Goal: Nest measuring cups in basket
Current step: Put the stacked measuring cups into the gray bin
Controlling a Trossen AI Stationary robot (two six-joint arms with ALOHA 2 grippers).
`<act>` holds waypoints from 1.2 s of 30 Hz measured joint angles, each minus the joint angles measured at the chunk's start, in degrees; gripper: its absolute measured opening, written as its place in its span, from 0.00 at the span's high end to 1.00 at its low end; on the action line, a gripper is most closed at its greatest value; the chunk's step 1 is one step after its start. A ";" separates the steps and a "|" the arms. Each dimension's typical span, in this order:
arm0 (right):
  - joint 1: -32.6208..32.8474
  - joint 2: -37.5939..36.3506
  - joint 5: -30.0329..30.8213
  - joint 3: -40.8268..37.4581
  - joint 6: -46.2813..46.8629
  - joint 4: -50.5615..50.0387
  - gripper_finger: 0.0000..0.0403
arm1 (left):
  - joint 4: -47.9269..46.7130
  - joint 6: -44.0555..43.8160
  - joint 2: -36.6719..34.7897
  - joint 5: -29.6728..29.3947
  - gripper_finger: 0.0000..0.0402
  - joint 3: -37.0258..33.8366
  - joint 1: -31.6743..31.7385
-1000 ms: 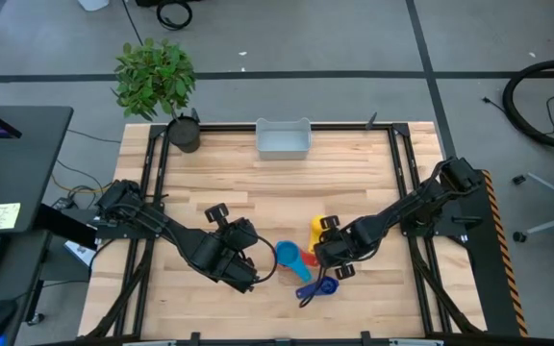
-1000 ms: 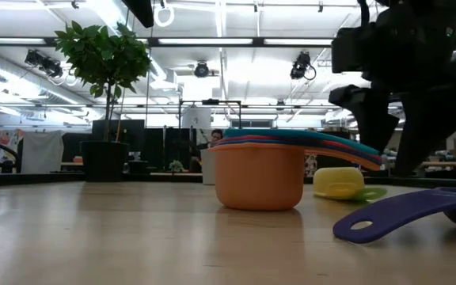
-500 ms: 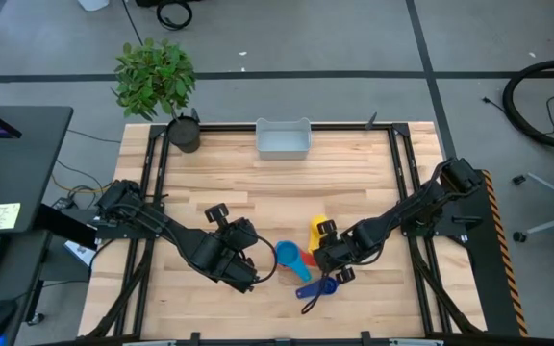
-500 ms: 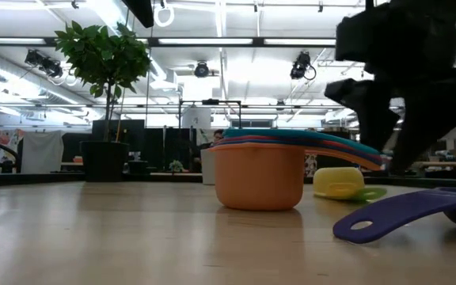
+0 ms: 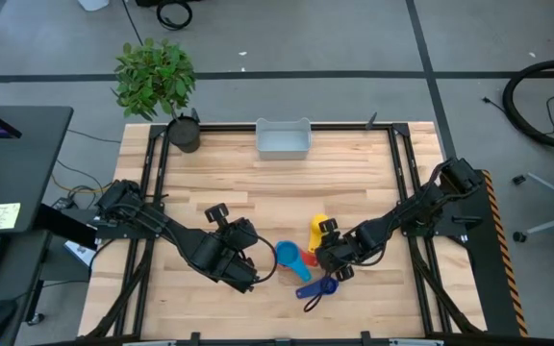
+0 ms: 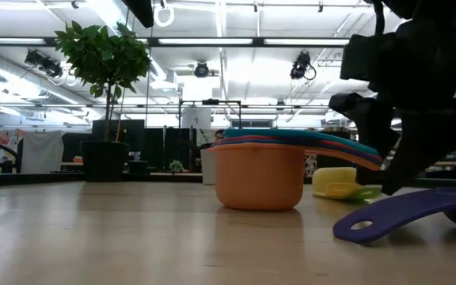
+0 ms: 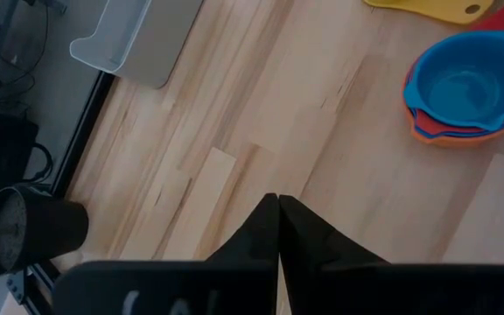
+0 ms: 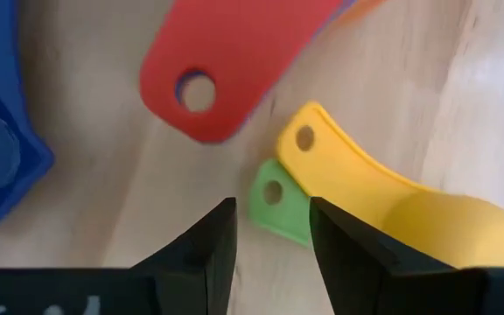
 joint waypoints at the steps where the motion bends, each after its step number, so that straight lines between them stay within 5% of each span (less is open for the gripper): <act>1: 0.02 0.00 -0.34 -0.49 -0.02 1.04 0.63 | 0.00 0.00 0.00 0.00 0.98 0.00 0.00; 18: 0.32 -0.26 7.30 -8.91 -1.41 14.21 0.65 | 0.01 -0.03 0.00 1.07 0.98 0.00 0.75; 31: -2.77 -0.07 11.49 -9.06 -0.85 15.49 0.96 | 0.25 -0.07 0.00 1.47 0.98 0.00 2.02; 36: -4.95 -0.04 11.70 -9.06 -0.74 15.85 0.97 | 0.50 -0.05 0.00 1.96 0.98 0.00 2.34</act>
